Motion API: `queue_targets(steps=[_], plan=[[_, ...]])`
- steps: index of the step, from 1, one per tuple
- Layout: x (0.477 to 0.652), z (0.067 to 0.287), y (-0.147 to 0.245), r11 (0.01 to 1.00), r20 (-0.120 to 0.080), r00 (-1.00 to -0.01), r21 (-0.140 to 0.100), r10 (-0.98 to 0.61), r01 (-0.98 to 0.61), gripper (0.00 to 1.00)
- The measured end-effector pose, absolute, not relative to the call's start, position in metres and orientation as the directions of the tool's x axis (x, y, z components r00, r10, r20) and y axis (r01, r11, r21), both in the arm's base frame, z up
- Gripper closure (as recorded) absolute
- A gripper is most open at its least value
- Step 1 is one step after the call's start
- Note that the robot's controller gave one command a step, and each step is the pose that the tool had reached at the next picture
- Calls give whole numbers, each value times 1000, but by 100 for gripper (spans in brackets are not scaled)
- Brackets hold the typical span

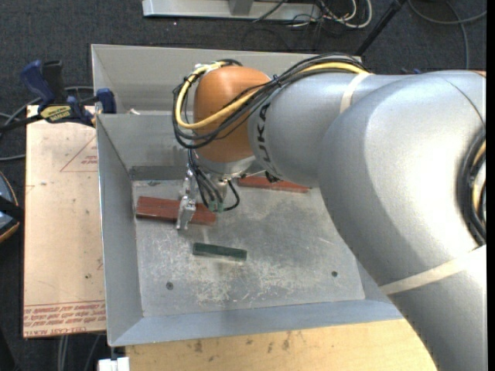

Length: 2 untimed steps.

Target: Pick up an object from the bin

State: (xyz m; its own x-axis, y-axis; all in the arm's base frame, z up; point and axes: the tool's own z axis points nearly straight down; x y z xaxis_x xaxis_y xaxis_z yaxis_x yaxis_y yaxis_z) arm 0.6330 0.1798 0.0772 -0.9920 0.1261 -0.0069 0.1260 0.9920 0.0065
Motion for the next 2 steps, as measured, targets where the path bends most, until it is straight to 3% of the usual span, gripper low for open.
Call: queue_targets(steps=[1,2], plan=[[633,77,180,992,-7,-992,7,126,126,100],[633,233,173,989,-4,-989,2,151,151,100]])
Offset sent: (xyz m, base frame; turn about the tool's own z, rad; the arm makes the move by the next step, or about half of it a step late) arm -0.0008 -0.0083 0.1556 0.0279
